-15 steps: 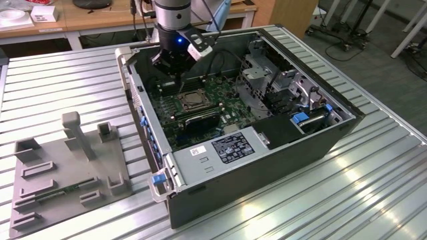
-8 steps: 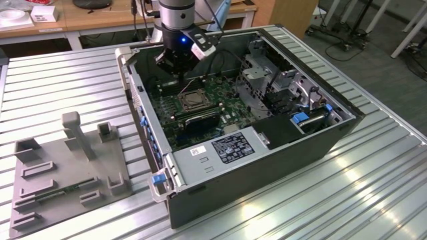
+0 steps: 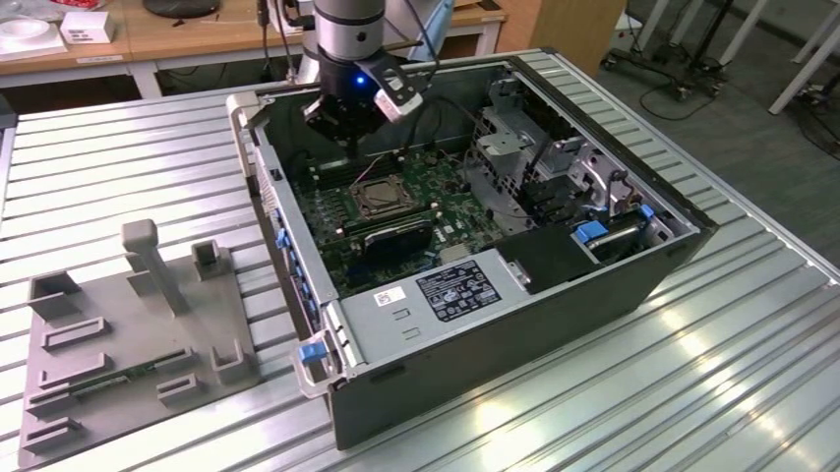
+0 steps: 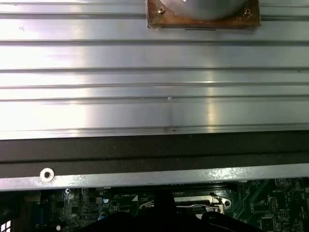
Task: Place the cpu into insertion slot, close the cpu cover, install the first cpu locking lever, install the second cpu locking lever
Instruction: 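Install the first cpu locking lever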
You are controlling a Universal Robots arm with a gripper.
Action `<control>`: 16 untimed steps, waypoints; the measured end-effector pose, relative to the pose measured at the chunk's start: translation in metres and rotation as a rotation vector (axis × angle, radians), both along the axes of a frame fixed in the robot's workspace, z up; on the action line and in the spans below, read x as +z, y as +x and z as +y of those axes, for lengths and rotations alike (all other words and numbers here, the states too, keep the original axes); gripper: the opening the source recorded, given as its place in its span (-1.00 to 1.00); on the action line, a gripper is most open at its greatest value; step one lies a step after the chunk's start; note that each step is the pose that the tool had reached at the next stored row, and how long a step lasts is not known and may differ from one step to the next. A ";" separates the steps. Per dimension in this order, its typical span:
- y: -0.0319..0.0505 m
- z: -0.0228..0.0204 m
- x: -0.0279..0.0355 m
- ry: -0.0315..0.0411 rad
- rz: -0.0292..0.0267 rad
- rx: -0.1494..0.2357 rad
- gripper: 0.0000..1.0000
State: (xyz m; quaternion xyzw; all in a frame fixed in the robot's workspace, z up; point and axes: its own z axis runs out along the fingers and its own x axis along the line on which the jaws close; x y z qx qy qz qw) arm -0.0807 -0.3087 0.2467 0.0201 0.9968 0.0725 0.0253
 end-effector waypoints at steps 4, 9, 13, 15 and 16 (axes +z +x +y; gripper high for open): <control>0.0012 0.0000 -0.0041 0.0061 0.0002 -0.009 -0.79; 0.0027 -0.0001 -0.0061 0.0110 0.0011 -0.016 -0.79; 0.0032 -0.0001 -0.0062 0.0112 0.0014 -0.020 -0.79; 0.0032 -0.0001 -0.0062 0.0112 0.0017 -0.020 -0.79; 0.0035 0.0000 -0.0064 0.0113 0.0087 -0.020 -0.79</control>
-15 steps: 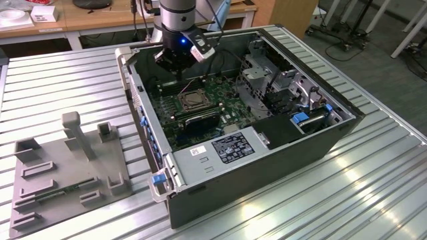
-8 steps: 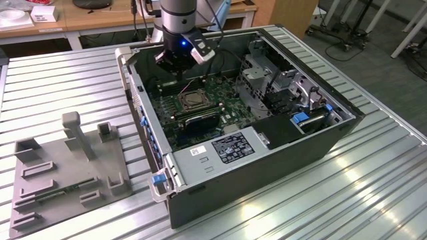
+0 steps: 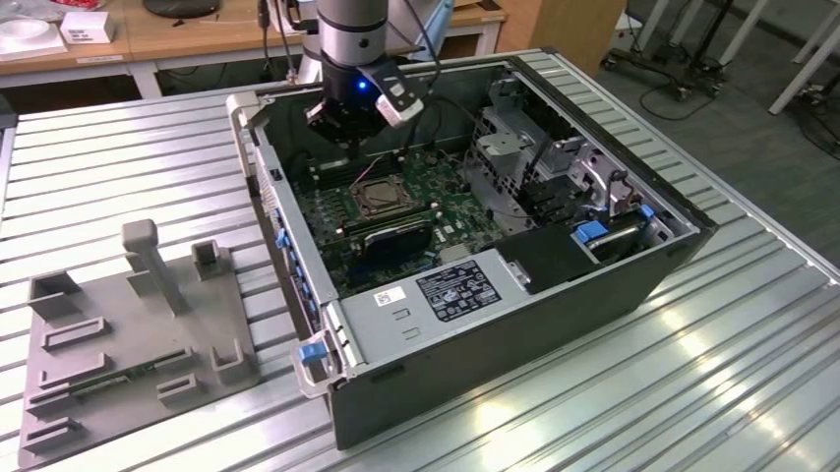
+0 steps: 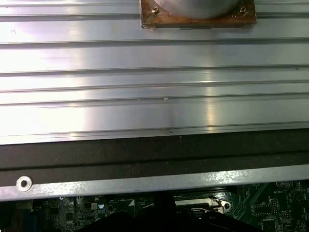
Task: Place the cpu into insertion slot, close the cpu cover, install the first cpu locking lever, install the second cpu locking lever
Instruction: 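Install the first cpu locking lever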
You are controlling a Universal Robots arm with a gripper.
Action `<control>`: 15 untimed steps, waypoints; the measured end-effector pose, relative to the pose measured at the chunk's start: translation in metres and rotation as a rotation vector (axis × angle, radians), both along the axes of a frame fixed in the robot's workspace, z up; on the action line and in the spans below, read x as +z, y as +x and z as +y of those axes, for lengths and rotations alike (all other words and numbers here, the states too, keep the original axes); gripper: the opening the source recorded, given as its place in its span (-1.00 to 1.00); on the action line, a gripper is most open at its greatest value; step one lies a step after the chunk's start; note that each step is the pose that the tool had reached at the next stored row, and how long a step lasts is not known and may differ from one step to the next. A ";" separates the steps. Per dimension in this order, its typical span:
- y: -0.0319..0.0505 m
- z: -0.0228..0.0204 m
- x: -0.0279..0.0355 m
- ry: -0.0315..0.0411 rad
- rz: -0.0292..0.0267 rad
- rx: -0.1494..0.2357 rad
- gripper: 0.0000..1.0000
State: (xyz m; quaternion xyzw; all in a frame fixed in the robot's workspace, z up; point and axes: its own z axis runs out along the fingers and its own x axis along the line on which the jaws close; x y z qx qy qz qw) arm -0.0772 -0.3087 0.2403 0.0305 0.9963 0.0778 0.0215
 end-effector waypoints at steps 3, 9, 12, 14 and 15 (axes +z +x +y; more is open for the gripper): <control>0.0008 0.0000 -0.0002 -0.0003 0.0424 0.000 -0.79; 0.0012 -0.0001 -0.0002 -0.0001 0.0468 0.000 -0.79; 0.0044 -0.0001 -0.0003 -0.0002 0.0543 0.000 -0.79; 0.0070 -0.0001 -0.0003 -0.0005 0.0657 -0.001 -0.79; 0.0083 -0.0001 -0.0003 -0.0014 0.0734 -0.001 -0.79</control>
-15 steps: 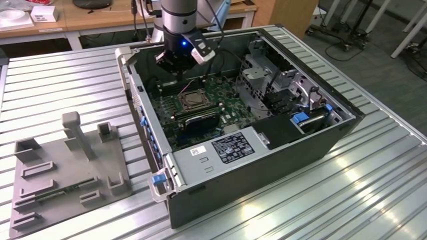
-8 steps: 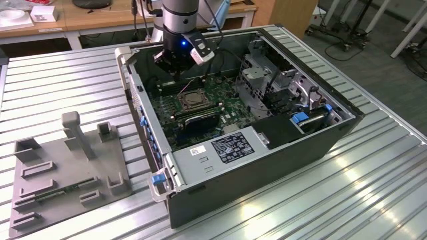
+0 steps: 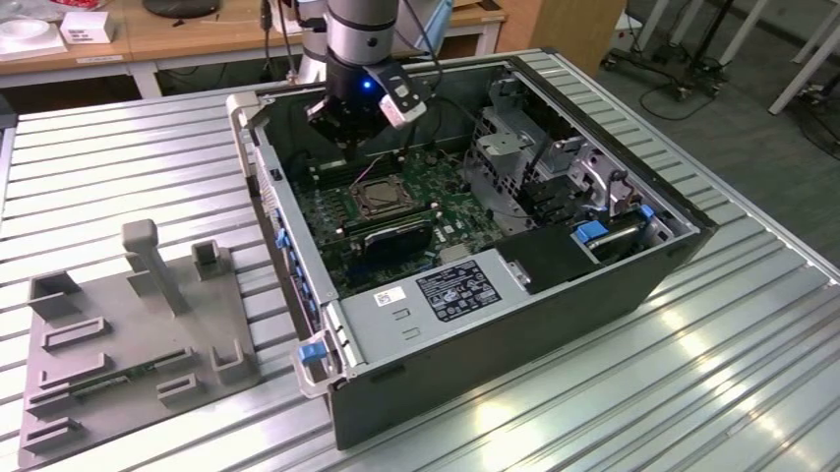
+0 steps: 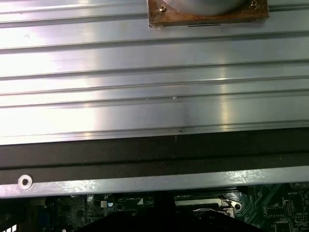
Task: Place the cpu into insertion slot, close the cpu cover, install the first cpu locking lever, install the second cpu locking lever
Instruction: 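Install the first cpu locking lever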
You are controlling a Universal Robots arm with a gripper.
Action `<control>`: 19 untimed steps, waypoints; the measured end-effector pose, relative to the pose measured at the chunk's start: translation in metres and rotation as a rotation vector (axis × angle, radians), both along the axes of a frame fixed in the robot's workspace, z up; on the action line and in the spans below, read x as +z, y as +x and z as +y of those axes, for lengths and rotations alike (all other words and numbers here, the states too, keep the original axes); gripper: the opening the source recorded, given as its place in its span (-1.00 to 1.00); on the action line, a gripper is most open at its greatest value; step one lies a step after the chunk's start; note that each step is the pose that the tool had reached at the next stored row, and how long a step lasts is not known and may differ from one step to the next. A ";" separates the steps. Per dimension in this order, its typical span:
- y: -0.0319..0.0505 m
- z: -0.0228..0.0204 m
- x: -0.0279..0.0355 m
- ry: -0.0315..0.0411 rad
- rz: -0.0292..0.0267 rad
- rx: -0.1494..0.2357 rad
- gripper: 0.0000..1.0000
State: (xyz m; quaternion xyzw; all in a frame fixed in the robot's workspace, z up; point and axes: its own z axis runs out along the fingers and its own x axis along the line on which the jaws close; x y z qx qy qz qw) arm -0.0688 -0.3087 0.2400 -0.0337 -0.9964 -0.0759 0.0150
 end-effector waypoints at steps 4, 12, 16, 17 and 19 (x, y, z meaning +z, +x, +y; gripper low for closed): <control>0.0065 0.0000 -0.0007 -0.0010 0.0278 0.000 -0.79; 0.0164 0.0000 -0.0046 -0.0013 0.0434 -0.003 -0.79; 0.0200 -0.0001 -0.0072 -0.0012 0.0443 -0.003 -0.79; 0.0205 -0.0001 -0.0082 -0.0012 0.0443 -0.003 -0.79; 0.0213 -0.0001 -0.0100 -0.0012 0.0443 -0.003 -0.79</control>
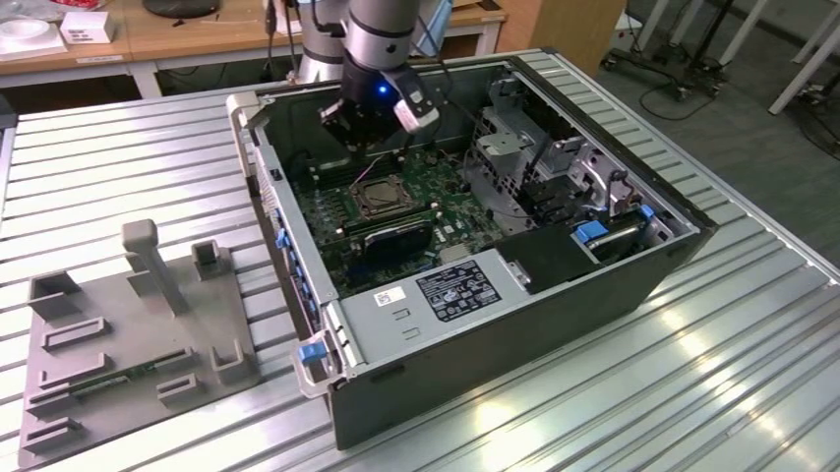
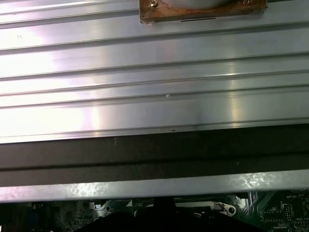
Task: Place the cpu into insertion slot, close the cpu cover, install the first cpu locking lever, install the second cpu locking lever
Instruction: 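Install the first cpu locking lever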
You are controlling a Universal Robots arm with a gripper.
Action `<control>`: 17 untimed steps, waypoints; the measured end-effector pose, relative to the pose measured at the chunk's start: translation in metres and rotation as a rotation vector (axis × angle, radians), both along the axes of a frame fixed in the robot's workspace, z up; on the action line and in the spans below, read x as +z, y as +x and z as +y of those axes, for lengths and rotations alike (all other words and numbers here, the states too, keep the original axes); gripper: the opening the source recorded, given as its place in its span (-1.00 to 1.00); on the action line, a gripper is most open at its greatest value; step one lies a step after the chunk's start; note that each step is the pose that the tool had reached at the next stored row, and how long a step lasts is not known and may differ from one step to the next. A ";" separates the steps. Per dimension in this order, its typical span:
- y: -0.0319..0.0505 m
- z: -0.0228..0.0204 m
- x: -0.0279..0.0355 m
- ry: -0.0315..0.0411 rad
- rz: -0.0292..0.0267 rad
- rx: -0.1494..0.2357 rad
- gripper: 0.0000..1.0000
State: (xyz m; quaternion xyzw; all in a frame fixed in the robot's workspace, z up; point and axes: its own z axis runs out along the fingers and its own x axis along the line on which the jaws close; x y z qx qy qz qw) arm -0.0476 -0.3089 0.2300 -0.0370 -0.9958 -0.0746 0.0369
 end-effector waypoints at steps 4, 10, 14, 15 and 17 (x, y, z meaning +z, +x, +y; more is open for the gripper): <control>0.0037 0.0000 -0.0017 0.0000 0.0001 0.000 -0.79; 0.0071 -0.0003 -0.0032 0.0000 0.0001 0.000 -0.79; 0.0082 -0.0006 -0.0040 0.0000 0.0001 0.000 -0.79; 0.0087 -0.0006 -0.0042 0.0002 0.0000 0.000 -0.79; 0.0097 -0.0007 -0.0045 0.0001 0.0001 0.000 -0.79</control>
